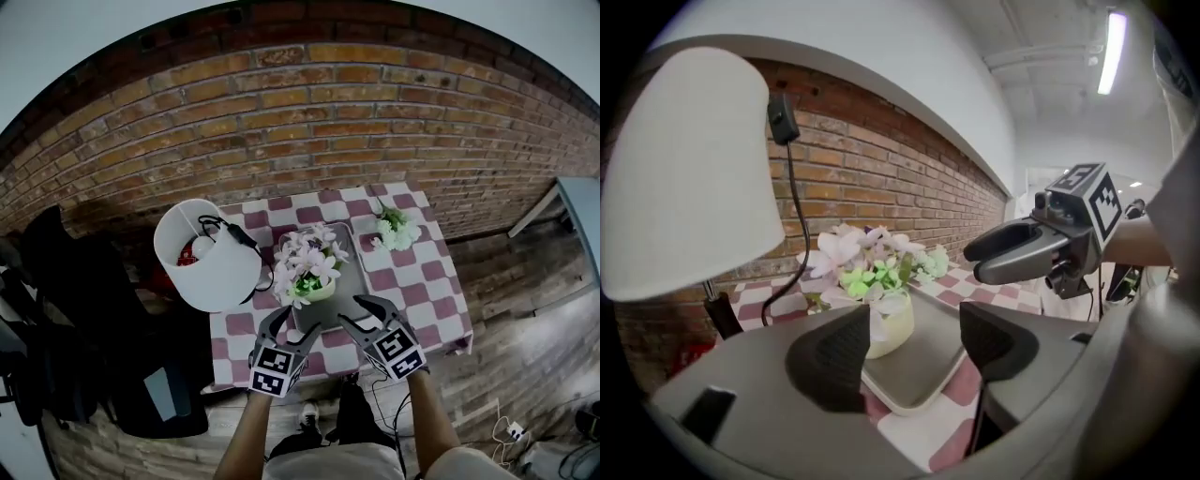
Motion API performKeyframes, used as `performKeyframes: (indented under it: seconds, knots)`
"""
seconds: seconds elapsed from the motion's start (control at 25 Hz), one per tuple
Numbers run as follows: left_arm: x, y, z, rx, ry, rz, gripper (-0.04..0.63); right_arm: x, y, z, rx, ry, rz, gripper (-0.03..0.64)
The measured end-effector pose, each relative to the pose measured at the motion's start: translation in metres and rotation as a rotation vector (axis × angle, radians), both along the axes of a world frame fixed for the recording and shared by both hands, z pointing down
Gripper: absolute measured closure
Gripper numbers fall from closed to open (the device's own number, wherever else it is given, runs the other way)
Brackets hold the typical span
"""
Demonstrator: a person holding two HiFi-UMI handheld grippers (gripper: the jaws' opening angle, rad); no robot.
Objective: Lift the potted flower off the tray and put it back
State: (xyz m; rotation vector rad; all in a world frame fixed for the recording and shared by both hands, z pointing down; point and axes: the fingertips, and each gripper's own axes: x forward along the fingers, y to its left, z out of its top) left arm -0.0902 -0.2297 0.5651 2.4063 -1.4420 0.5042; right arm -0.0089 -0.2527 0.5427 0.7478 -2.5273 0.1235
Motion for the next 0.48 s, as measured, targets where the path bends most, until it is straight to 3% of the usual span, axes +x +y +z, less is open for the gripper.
performKeyframes:
  seconds: [0.12, 0.28, 0.48]
  knots:
    - [-0.003, -0.018, 0.025, -0.044, -0.023, -0.040, 0.259, -0.004, -0.022, 0.030, -0.035, 0.042, -0.050, 0.392]
    - [-0.015, -0.041, 0.053, -0.079, -0.043, -0.087, 0.253, -0.017, -0.045, 0.057, -0.065, 0.070, -0.127, 0.327]
    - [-0.023, -0.060, 0.072, -0.082, -0.045, -0.101, 0.243, -0.026, -0.063, 0.085, -0.092, 0.081, -0.177, 0.310]
